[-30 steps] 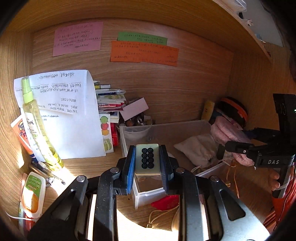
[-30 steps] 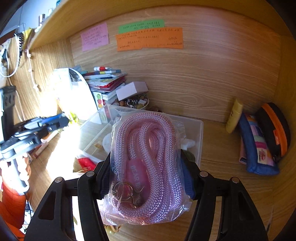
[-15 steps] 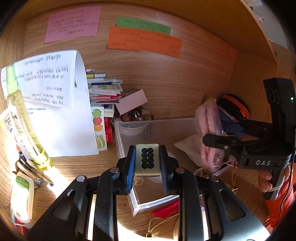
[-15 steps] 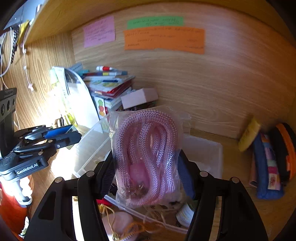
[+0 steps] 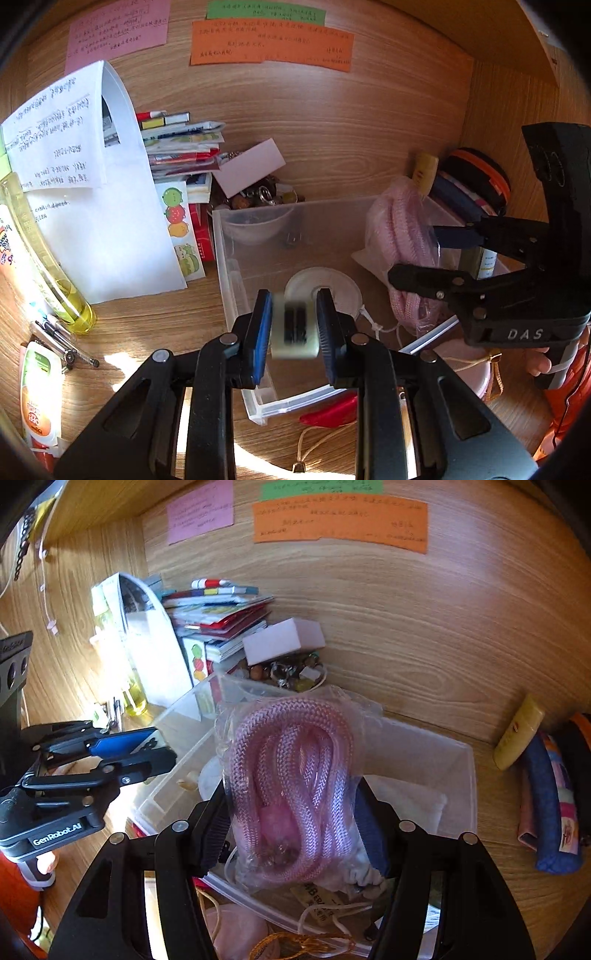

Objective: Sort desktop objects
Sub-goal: 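Open left tool to drop the tile while right tool drops the rope bag into the bin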

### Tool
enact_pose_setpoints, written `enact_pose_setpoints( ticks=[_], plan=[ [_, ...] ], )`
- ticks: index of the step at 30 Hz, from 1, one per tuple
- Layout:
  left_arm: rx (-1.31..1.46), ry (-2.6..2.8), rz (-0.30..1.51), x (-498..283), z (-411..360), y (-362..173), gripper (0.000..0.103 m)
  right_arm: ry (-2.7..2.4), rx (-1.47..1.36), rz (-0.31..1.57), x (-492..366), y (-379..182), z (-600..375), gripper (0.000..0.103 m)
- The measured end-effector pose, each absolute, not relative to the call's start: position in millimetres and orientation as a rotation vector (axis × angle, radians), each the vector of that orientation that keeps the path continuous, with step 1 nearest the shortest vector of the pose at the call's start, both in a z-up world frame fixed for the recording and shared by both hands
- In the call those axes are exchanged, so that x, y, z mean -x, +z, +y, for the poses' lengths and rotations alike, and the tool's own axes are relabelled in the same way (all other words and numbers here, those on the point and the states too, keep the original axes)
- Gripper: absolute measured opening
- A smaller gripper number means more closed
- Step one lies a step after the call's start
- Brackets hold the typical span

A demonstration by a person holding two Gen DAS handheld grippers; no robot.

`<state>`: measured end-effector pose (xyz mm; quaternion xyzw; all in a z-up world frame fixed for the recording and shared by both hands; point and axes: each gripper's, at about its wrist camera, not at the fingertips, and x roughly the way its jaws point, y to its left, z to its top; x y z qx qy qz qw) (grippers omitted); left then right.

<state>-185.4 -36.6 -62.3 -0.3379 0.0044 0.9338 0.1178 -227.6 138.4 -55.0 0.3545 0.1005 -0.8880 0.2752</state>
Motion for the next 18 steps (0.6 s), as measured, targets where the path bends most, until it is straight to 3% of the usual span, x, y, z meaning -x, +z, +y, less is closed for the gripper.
enact_pose_setpoints(
  ticks=[7, 10, 12, 18],
  plan=[
    [0.986, 2.736, 0.032, 182.7, -33.7, -63.1, 0.024, -2.387, -0.937, 0.336, 221.3, -60.5, 129.7, 0.061],
    [0.963, 2.745, 0.030, 179.4, -34.7, -61.1, 0.033, -2.393, -0.932, 0.357, 219.9, -61.4, 126.9, 0.061],
    [0.943, 2.738, 0.003, 177.1, -36.6, -59.1, 0.046, -2.390, -0.934, 0.373, 219.2, -62.7, 124.9, 0.061],
    [0.882, 2.790, 0.005, 170.3, -37.4, -52.2, 0.055, -2.366, -0.925, 0.407, 213.5, -62.7, 118.5, 0.063]
  ],
)
